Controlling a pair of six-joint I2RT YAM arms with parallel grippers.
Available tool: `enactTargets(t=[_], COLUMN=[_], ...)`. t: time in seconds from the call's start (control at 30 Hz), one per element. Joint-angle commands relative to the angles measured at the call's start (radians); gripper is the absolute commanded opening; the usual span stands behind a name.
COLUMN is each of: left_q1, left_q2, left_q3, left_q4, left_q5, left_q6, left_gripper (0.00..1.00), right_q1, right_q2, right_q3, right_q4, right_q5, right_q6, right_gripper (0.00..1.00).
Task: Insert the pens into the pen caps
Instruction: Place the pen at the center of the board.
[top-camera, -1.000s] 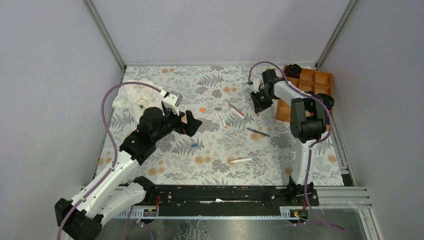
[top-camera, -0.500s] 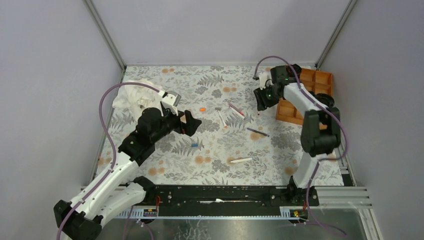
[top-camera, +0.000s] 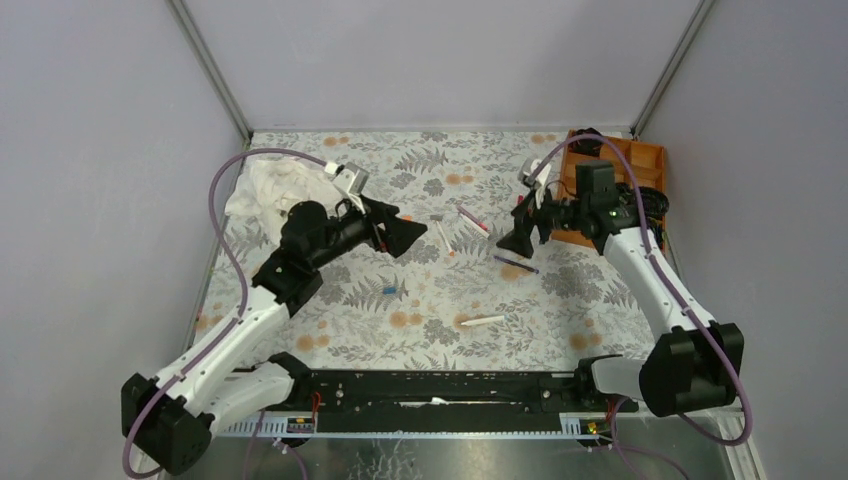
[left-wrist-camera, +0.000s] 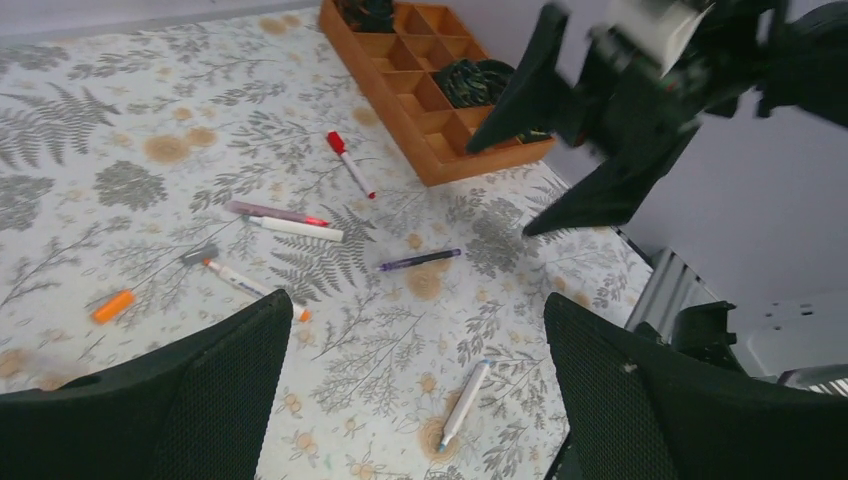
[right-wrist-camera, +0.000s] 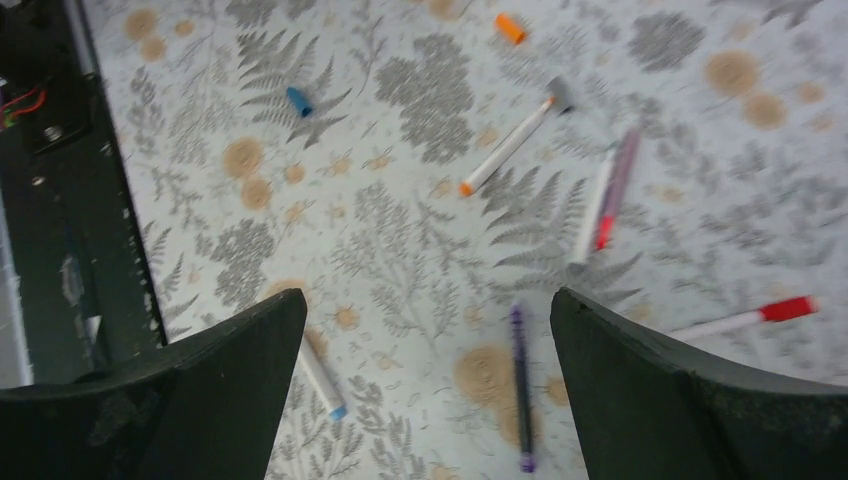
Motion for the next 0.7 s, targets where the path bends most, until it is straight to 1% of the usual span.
enactTargets(t=[0.0, 0.13, 0.2, 0.3, 0.47, 0.57, 0.67], left_q1=[0.008, 0.008, 0.008, 0.008, 0.008, 0.008, 0.008], left_q2=[0.101, 0.176, 0.213, 0.254, 0.262, 0.26, 0.266], left_q3=[0.103, 0.121, 0.144, 0.174, 0.178, 0.174, 0.18], left_q4=[-0.026, -0.192, -0.257, -0.291, -0.329, -0.329, -0.339], left_q5=[0.094, -0.071, -0.095, -0.106, -0.164, -0.183, -0.184], left_q6=[0.021, 0.119, 0.143, 0.166, 0.205, 0.22, 0.233], left_gripper=[0.99, 0.99, 0.99, 0.99, 0.99, 0.98, 0.96], right_q1=[0.0, 0.0, -0.001, -0.001, -0.001, -0.001, -0.001], right_q2=[0.0, -0.001, 0.017, 0.052, 0.104, 0.107, 0.088], right_q3=[-0.088, -0.132, -0.144, -0.156, -0.14, -0.155, -0.184], right_q4=[0.061, 0.085, 0.082, 0.058, -0.008, -0.022, -0.036], right_q5=[-0.14, -0.039, 0.015, 0.027, 0.057, 0.087, 0.075], right_q6=[-0.017, -0.023, -0.026, -0.05, -0.143, -0.208, -0.29], right_gripper=[1.0, 1.0, 0.98, 1.0, 1.0, 1.0, 1.0])
